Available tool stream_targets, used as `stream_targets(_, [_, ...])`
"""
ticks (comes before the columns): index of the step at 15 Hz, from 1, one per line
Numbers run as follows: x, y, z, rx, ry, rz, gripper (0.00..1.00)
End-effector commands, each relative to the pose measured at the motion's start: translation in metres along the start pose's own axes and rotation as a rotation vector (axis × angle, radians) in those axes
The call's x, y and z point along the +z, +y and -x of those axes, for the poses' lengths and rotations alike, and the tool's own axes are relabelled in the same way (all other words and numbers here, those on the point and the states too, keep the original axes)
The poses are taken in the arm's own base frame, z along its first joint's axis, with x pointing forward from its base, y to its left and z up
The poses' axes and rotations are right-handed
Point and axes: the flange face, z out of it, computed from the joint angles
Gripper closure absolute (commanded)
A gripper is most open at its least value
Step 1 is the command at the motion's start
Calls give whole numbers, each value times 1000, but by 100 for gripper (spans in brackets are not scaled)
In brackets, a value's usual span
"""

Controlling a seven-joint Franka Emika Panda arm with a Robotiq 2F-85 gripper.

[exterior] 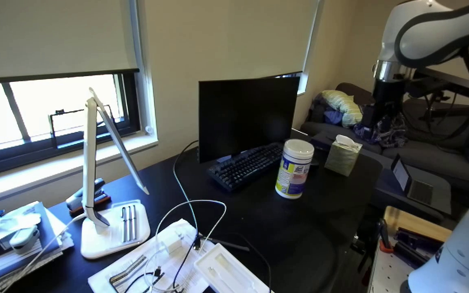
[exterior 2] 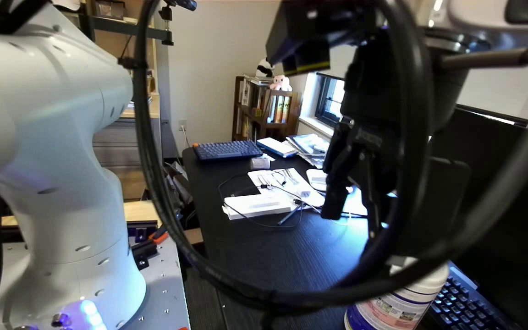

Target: Move the tissue box to the right

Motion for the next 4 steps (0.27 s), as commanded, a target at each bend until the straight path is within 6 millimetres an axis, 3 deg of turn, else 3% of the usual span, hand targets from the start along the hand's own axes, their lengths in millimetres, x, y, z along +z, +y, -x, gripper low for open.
stream_targets(1, [-7, -5, 9, -45, -1, -14, 0])
stream_targets(4, [-19, -16, 20, -101, 14, -32, 0])
